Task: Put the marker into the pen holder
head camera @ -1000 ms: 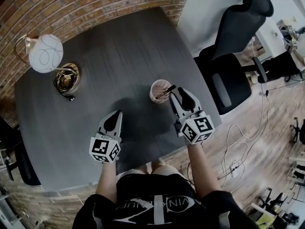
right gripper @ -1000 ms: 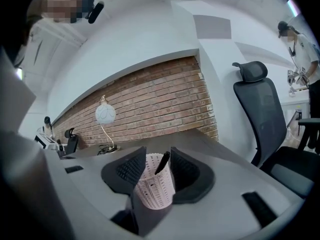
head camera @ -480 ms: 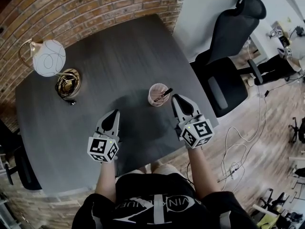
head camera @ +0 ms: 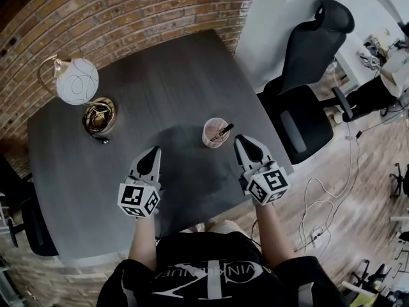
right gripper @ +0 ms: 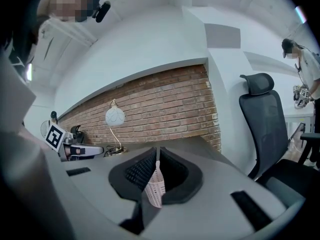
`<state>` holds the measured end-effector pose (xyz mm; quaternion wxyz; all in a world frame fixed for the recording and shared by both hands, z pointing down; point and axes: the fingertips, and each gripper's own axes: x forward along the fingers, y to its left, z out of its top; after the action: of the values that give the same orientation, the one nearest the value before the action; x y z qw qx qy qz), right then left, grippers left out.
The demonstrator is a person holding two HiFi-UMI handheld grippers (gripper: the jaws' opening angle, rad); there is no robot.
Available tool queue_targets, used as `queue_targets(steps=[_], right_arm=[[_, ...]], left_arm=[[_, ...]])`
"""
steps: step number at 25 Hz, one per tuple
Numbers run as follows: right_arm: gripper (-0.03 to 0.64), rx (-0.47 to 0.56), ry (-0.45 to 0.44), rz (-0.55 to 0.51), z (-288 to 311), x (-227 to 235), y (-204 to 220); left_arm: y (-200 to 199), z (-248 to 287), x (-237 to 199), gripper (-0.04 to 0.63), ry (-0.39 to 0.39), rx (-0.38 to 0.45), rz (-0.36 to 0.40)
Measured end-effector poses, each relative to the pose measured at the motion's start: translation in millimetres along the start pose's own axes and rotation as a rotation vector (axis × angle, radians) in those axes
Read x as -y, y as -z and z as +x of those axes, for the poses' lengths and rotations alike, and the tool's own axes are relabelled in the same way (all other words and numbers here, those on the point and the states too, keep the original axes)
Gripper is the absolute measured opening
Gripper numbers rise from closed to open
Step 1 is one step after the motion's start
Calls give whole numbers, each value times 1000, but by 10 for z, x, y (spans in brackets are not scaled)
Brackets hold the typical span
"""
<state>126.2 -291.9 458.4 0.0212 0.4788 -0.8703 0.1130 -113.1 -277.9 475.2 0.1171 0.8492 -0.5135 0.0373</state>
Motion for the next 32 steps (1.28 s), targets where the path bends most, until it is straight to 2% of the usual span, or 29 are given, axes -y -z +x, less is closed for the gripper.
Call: queue_targets(steps=[32], right_arm=[[38, 66, -35, -16, -277, -235, -289]], left_arm=[[-429, -364, 89, 12, -43, 108, 32]])
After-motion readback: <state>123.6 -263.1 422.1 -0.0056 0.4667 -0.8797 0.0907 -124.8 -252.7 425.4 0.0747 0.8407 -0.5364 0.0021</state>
